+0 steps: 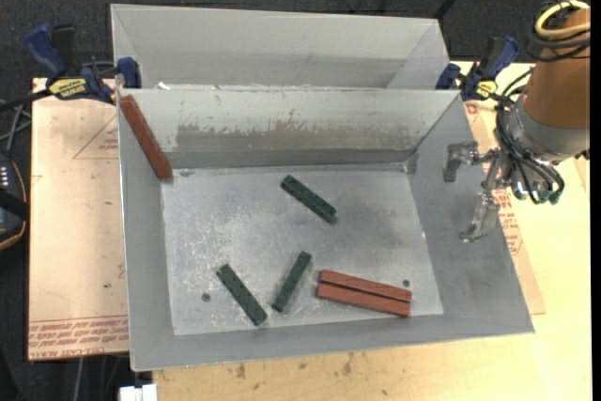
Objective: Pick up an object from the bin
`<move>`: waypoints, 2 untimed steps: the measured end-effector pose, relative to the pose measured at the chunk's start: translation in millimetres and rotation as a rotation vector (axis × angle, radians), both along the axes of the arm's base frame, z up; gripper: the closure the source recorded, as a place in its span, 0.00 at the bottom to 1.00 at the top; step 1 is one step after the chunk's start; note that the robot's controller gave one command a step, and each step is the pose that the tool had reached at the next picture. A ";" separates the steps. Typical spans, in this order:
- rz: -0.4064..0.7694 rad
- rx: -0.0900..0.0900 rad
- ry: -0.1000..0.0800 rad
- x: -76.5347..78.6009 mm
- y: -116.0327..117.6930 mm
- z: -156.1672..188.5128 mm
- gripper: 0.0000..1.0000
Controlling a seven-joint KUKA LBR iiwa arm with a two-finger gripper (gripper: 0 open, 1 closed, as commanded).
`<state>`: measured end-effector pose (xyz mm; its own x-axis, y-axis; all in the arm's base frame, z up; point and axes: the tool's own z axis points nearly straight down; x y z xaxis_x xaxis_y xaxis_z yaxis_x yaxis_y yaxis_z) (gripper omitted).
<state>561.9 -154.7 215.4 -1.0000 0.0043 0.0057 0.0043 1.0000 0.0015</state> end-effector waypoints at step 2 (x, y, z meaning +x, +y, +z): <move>0.179 -0.002 -0.011 -32.1 57.1 -33.5 0.00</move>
Offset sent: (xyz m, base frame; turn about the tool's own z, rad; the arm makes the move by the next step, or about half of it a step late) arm -0.0521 0.0909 -0.0560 -0.2839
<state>529.7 -97.6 181.9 -0.9848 -0.1739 -0.0047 -0.1739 0.9848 -0.0017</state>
